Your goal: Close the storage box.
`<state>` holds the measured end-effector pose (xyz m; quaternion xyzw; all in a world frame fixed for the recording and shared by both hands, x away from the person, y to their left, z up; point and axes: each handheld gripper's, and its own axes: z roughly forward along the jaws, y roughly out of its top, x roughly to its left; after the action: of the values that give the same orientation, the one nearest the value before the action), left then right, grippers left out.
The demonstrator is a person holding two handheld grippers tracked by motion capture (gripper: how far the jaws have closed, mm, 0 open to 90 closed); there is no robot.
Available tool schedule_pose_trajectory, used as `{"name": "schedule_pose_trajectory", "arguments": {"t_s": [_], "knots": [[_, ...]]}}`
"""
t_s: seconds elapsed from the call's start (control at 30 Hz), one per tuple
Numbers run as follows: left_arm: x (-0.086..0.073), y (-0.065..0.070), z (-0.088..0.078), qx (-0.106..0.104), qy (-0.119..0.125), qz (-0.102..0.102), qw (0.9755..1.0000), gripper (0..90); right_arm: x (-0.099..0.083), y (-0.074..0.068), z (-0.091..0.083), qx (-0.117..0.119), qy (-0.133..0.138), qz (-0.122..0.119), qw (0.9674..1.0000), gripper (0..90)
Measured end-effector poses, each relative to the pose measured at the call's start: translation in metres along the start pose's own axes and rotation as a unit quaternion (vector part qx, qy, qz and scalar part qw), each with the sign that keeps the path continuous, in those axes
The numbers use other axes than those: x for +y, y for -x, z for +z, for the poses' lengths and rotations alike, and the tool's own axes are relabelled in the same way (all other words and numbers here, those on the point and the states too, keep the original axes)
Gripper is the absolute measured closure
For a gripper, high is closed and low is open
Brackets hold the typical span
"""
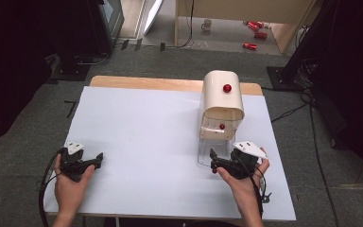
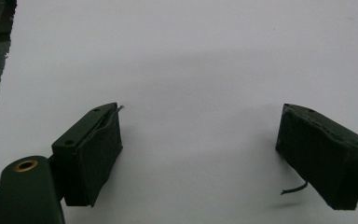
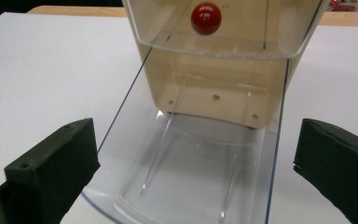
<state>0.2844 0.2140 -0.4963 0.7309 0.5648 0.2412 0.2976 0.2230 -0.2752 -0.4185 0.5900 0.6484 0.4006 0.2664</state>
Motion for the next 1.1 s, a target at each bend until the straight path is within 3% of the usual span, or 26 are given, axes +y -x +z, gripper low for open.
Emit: {"name": "schedule_pose_trajectory", "arguments": {"t_s": [0.27,0.57,0.97,1.1], "knots": [[0.0,0.0,0.0,0.0,0.0,0.0,1.0,14.0,-0.023,-0.006,-0.015,-0.003,0.004,-0.009,0.9999,0.0],[0.0,0.0,0.0,0.0,0.0,0.0,1.0,14.0,-0.059,-0.002,-0.028,-0.012,-0.012,0.012,0.9998,0.0],[0.0,0.0,0.0,0.0,0.0,0.0,1.0,14.0,-0.077,-0.002,-0.023,-0.021,-0.031,0.02,0.9991,0.0],[0.0,0.0,0.0,0.0,0.0,0.0,1.0,14.0,-0.082,-0.004,-0.018,-0.037,-0.03,0.02,0.9987,9.9]]}}
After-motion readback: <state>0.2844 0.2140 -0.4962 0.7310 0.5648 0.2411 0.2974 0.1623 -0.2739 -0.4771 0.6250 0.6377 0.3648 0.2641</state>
